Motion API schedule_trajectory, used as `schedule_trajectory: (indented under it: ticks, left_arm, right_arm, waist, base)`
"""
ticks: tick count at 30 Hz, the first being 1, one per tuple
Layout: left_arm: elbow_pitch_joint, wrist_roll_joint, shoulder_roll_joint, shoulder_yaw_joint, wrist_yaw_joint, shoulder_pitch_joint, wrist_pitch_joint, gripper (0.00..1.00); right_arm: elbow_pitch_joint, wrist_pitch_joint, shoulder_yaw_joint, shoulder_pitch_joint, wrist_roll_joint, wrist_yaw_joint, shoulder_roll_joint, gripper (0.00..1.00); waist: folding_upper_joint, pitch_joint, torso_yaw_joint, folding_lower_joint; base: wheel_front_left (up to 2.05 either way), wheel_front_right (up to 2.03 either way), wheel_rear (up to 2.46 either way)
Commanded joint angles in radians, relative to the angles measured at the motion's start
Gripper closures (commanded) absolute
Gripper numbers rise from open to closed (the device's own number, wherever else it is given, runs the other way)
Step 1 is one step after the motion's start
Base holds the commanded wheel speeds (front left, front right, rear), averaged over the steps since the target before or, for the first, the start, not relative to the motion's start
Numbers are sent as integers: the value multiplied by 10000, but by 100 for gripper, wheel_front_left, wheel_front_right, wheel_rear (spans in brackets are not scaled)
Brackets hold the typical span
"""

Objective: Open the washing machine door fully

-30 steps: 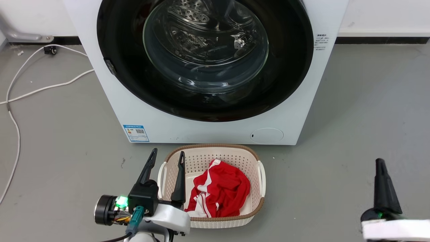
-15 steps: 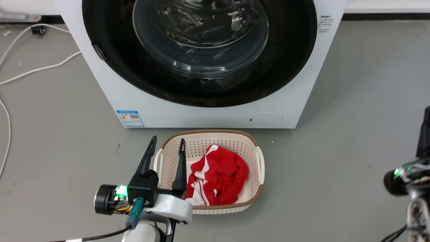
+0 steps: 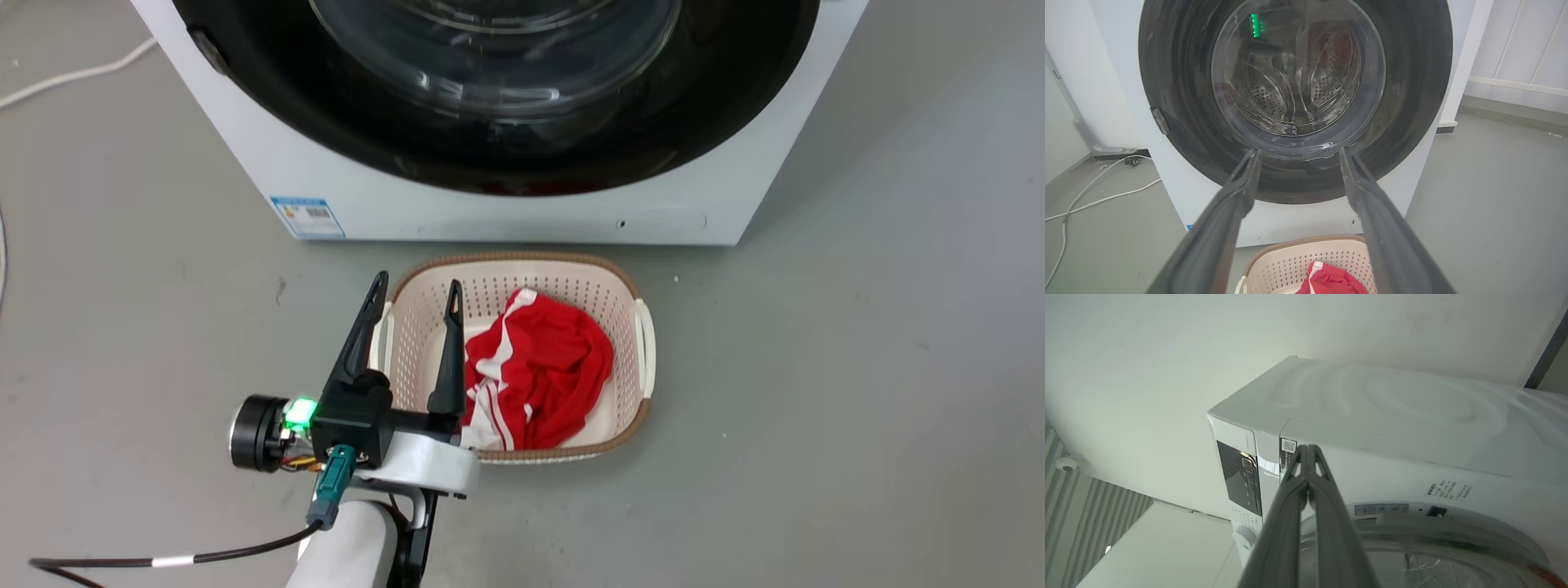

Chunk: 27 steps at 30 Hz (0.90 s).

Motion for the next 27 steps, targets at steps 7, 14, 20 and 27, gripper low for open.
schedule_trajectory:
  ticks: [7,14,20,27]
  left_arm:
    - [-374,168,3,-55,-15,-500,-25,0]
    - [-610,289,5,-76,70,-730,-25,0]
    - [-740,351,5,-171,63,-953,-25,0]
    - [-853,328,1,-334,174,-1107,-25,0]
  right_arm:
    - [1927,1321,2360,-3410,-636,0,-1015,100]
    - [3549,2738,4565,-5935,-1655,0,-654,100]
    - [4511,3729,5720,-7293,-2371,0,-154,100]
    - [4793,4319,6222,-7888,-2694,0,79,100]
  waist:
    - [-1,988,188,-1]
    - [-1,1602,250,-1]
    - [-1,2117,357,-1]
    - [-1,2514,529,-1]
  base:
    - [0,0,0]
    - [0,0,0]
    - [0,0,0]
    - [0,0,0]
